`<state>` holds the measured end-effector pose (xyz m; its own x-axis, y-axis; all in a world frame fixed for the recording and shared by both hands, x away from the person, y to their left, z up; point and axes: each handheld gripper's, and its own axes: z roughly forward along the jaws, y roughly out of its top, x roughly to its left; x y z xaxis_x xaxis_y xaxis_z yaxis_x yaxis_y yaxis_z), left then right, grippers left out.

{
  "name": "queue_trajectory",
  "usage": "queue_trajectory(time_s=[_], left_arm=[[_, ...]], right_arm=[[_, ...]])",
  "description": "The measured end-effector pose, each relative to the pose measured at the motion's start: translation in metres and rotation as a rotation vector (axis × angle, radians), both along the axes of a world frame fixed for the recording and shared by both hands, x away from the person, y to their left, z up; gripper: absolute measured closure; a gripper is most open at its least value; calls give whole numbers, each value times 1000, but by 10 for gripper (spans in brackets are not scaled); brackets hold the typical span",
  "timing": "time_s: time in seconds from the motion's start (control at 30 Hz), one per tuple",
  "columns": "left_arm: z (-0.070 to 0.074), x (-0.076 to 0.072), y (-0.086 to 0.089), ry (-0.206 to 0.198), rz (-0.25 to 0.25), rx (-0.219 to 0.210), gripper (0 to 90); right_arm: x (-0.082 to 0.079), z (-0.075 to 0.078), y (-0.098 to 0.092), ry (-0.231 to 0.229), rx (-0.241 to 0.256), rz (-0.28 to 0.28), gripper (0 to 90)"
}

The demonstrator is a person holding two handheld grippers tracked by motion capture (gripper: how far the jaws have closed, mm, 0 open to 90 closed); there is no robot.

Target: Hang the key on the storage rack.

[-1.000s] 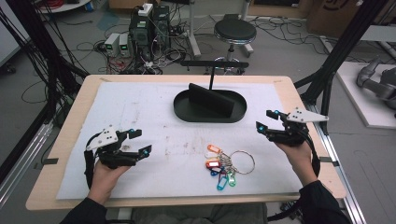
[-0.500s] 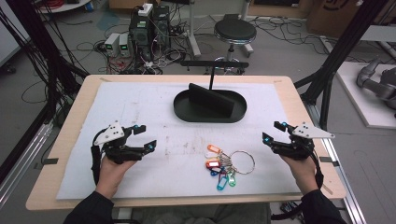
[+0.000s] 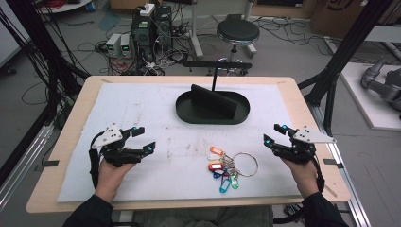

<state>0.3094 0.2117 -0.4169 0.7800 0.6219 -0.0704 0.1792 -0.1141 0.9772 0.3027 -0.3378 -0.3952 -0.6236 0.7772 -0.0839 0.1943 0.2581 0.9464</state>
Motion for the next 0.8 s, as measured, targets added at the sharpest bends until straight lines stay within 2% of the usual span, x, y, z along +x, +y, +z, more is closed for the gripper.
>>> queue_trajectory(time_s=[0.1,0.13,0.23,0.3,0.4,0.5,0.67,0.8], left_arm=[[0,-1,2,1,8,0,238],[-1,-1,3,1,12,2,238],[-1,-3,5,2,19,3,238],[0,-5,7,0,25,5,238],[0,-7,8,-1,30,6,238],[0,-8,9,-1,34,7,238],[0,-9,9,2,32,10,238],[0,-10,11,-1,34,7,238]], right_arm=[[0,-5,-1,21,-1,8,420],[1,-7,-1,45,-1,4,396],[3,-13,-1,119,-23,-20,425],[6,-17,-1,166,-18,-17,499],[8,-23,3,212,-27,-22,555],[12,-29,10,280,-31,-31,616],[17,-41,21,377,-95,-16,702],[19,-48,27,429,-136,2,730]])
